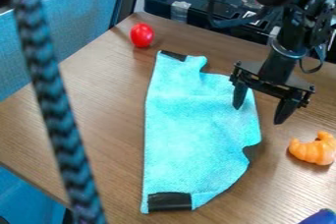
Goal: Unfold the cloth from top right to bottom left
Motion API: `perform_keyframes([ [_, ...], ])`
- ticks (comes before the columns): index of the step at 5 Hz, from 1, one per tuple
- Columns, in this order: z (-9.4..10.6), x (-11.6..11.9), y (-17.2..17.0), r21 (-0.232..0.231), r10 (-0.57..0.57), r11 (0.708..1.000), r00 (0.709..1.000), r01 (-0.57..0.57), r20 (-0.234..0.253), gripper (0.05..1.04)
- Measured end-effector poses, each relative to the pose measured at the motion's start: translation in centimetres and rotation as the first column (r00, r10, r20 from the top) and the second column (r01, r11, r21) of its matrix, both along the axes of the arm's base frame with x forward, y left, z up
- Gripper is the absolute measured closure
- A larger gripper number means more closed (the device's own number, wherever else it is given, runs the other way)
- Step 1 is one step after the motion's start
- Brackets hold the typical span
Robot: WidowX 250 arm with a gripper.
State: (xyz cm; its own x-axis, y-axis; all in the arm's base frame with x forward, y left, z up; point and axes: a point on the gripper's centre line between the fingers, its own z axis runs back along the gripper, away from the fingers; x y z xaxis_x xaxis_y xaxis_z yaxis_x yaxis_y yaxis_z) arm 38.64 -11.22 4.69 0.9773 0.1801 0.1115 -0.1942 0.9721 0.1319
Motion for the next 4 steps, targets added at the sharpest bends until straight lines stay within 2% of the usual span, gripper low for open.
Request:
perform_keyframes([
  [1, -0.28, 0.1, -0.07, -0.008, 0.003, 1.0, 1.0, -0.003, 0.014, 0.407],
  [2, -0.54, -0.12, -0.12, -0.012, -0.004, 1.0, 1.0, 0.004, 0.006, 0.71],
  [3, -0.85, -0.55, -0.13, -0.019, -0.012, 1.0, 1.0, 0.012, -0.005, 0.927],
  [4, -0.07, -0.9, -0.27, -0.04, -0.023, 0.999, 1.0, 0.023, 0.009, 1.026],
])
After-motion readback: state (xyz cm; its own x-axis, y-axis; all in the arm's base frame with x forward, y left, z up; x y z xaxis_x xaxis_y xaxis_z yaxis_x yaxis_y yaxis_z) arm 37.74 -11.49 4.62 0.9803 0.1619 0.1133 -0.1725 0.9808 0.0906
